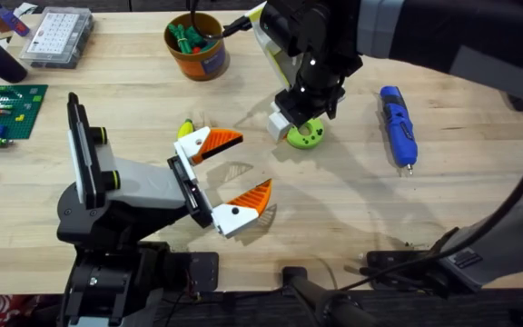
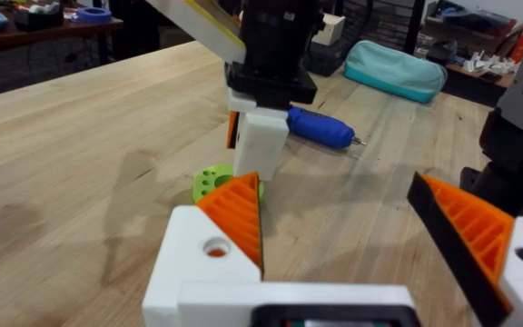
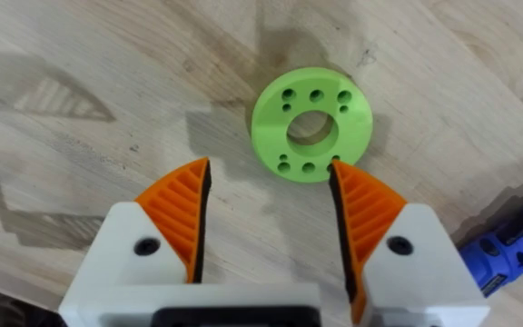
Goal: Pick up the gripper from the table and insert it into the empty holder that is missing its gripper. Then pick up a screw, insert it into the mounting hole, and use the screwdriver to tighten it. Finally, clean up the table by picking up the vegetable and placing it into the bucket.
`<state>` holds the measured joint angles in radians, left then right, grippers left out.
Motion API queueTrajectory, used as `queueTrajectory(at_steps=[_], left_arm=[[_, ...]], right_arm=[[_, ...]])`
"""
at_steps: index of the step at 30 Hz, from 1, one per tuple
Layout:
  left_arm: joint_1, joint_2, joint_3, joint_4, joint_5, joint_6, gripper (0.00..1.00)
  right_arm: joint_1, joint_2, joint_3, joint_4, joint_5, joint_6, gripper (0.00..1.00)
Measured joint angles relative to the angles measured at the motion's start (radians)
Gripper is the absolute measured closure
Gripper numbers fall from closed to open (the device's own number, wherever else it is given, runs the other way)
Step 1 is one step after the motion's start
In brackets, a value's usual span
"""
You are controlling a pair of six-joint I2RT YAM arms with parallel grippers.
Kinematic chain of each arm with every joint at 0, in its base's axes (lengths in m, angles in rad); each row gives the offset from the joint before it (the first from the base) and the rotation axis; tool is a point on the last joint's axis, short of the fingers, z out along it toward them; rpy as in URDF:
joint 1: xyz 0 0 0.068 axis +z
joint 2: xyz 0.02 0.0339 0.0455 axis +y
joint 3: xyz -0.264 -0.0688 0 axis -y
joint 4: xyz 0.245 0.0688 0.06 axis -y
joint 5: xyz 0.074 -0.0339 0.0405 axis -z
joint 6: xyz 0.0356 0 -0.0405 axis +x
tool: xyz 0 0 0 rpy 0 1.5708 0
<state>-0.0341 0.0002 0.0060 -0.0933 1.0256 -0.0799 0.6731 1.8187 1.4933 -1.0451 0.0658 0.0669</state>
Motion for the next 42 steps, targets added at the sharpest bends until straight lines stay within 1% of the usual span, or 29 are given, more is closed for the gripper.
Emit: queueTrajectory(at_steps=[8,19,26,34,38,42], left_arm=[[0.000,0.000,0.000,-0.002,0.000,0.000,0.013],[0.000,0.000,0.000,-0.002,0.000,0.000,0.013],[0.000,0.000,0.000,-0.001,0.000,0.000,0.013],[0.000,0.000,0.000,-0.002,0.000,0.000,0.013],[0.000,0.000,0.000,-0.001,0.000,0.000,0.013],[0.000,0.000,0.000,-0.002,0.000,0.000,0.013]], right_arm=[[-0.007,0.000,0.000,0.010,-0.001,0.000,0.276],[-0.059,0.000,0.000,0.009,0.000,0.008,0.276],[-0.077,-0.026,0.000,-0.028,-0.002,0.012,0.276],[-0.096,-0.034,-0.001,-0.032,-0.003,0.018,0.276],[-0.096,-0.056,-0.018,-0.031,-0.003,0.029,0.276],[-0.098,-0.099,-0.064,-0.026,-0.003,0.041,0.276]])
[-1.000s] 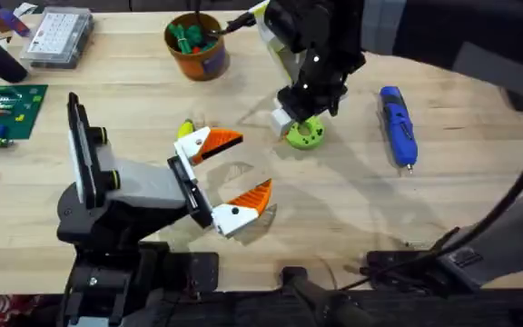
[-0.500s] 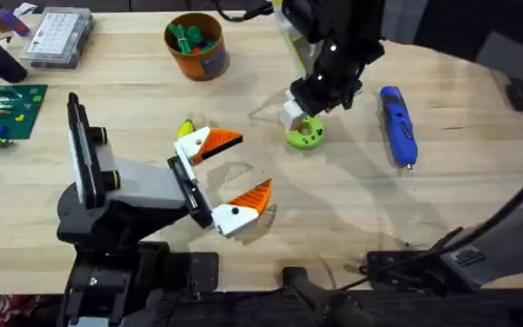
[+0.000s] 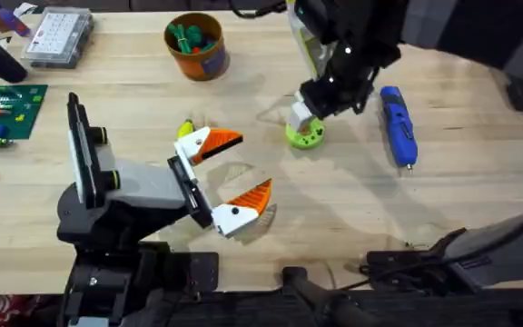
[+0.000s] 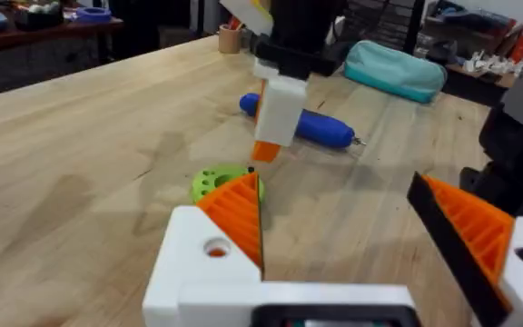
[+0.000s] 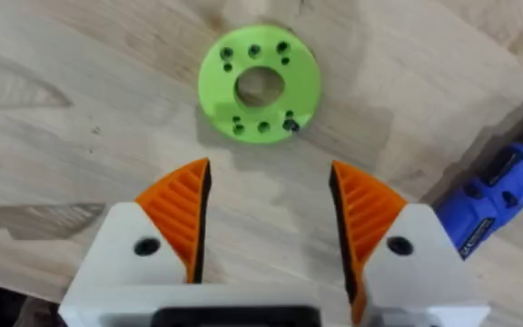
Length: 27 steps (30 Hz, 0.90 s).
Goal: Pick up the gripper from the table and insert it into the empty holder that is missing its gripper. Then pick up a screw, insert it into the mounting hole, and use the screwdriver to tighten it. Finally, clean up the table by picking up the vegetable and placing it into the bucket.
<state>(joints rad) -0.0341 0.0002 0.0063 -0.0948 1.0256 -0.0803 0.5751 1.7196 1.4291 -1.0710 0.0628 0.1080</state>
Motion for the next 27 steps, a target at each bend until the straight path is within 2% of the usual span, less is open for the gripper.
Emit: queueTrajectory(at_steps=[13,27], left_arm=[[0.000,0.000,0.000,0.000,0.000,0.000,0.014],[0.000,0.000,0.000,0.000,0.000,0.000,0.015]], right_arm=[[-0.036,-0.018,-0.094,0.051,0.000,0.049,0.276],[-0.038,0.010,-0.118,0.103,0.000,0.137,0.276]])
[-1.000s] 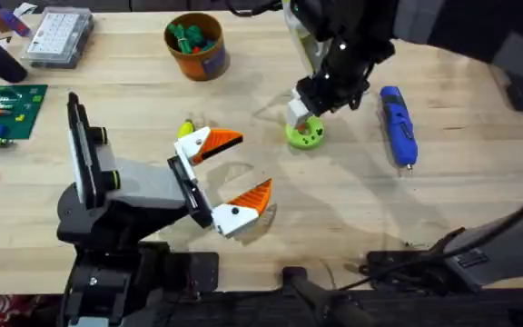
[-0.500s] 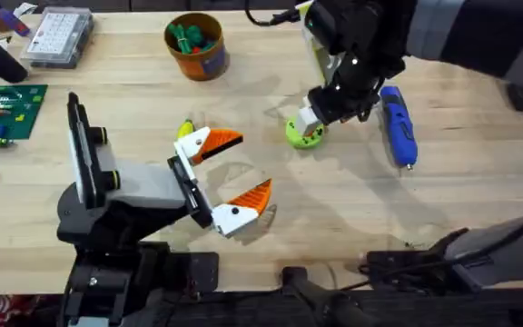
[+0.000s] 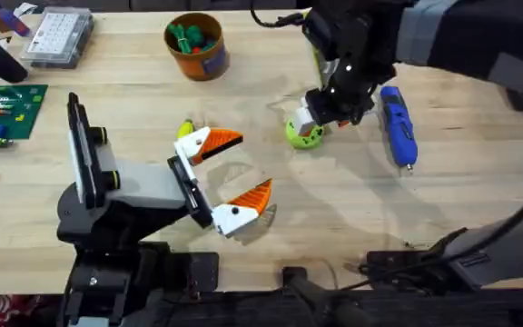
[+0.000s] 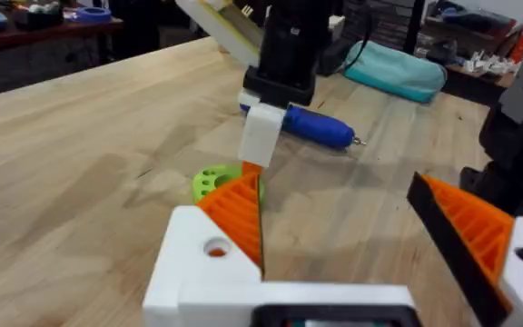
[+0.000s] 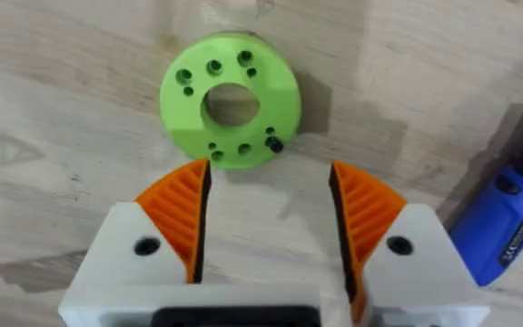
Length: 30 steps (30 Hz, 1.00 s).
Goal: Pick up the gripper from the table and insert it into the empty holder that is missing its gripper. Then pick up a screw, insert it into the mounting hole, and use the screwdriver to tighten it. Finally, clean up the table by picking up the vegetable and placing it into the bucket.
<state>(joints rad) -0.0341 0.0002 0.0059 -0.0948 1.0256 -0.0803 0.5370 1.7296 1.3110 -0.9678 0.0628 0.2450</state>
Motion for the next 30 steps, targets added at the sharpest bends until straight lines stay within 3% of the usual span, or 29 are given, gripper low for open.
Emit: queueTrajectory(at_steps=[16,30], left_arm=[[0.000,0.000,0.000,0.000,0.000,0.000,0.014],[0.000,0.000,0.000,0.000,0.000,0.000,0.014]], right_arm=[[-0.029,0.022,-0.047,0.060,-0.038,0.117,0.276],[-0.029,0.042,-0.047,0.082,-0.060,0.130,0.276]])
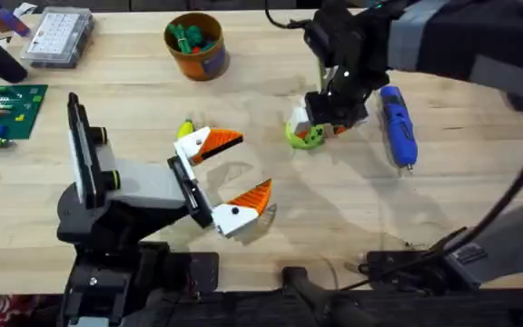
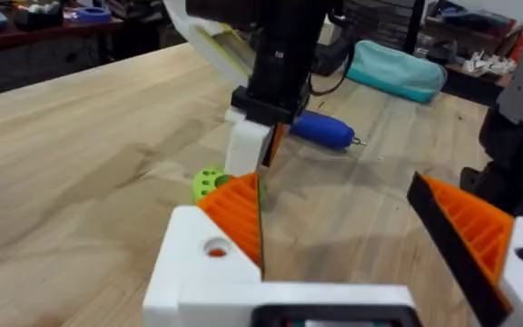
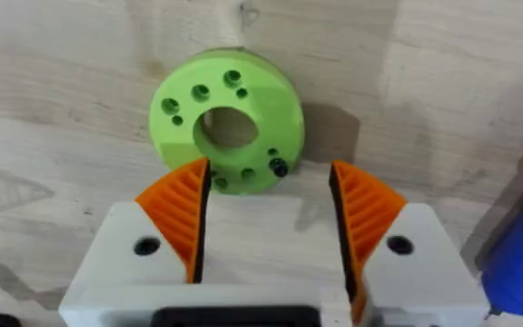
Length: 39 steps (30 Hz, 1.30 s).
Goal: Pick up the gripper from the table and insert it into the empty holder that is missing its gripper. Then pick up a screw, insert it into the mounting hole, and use the screwdriver to tighten it. Finally, clean up the table by picking up the vegetable and placing it into the bucket.
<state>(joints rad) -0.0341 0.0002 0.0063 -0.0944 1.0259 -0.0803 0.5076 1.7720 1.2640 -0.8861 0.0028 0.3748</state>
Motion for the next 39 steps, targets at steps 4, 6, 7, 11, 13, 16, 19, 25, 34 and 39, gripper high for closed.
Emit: queueTrajectory(at_steps=[4,6,7,11,13,16,19,25,34,39], left_arm=[[0.000,0.000,0.000,0.000,0.000,0.000,0.014],[0.000,0.000,0.000,0.000,0.000,0.000,0.014],[0.000,0.000,0.000,0.000,0.000,0.000,0.015],[0.000,0.000,0.000,0.000,0.000,0.000,0.014],[0.000,0.000,0.000,0.000,0.000,0.000,0.014],[0.000,0.000,0.000,0.000,0.000,0.000,0.015],[0.000,0.000,0.000,0.000,0.000,0.000,0.015],[0.000,0.000,0.000,0.000,0.000,0.000,0.014],[0.000,0.000,0.000,0.000,0.000,0.000,0.014],[0.000,0.000,0.000,0.000,0.000,0.000,0.014]], right_arm=[[0.000,0.026,0.000,0.004,-0.004,0.000,0.276],[0.000,0.026,0.000,0.010,-0.004,0.000,0.276],[0.000,0.026,0.000,0.012,-0.004,0.000,0.276],[0.000,0.026,0.000,0.013,-0.004,0.000,0.280],[0.000,0.026,0.000,0.014,-0.004,0.000,0.282],[0.000,0.025,0.000,0.012,-0.003,0.000,0.284],[0.000,0.021,0.000,0.009,0.001,0.000,0.297],[0.000,0.020,0.000,0.016,0.004,0.000,0.417],[0.000,0.021,0.000,0.014,0.004,0.000,0.555],[0.000,0.021,0.000,0.014,0.004,0.000,0.621]])
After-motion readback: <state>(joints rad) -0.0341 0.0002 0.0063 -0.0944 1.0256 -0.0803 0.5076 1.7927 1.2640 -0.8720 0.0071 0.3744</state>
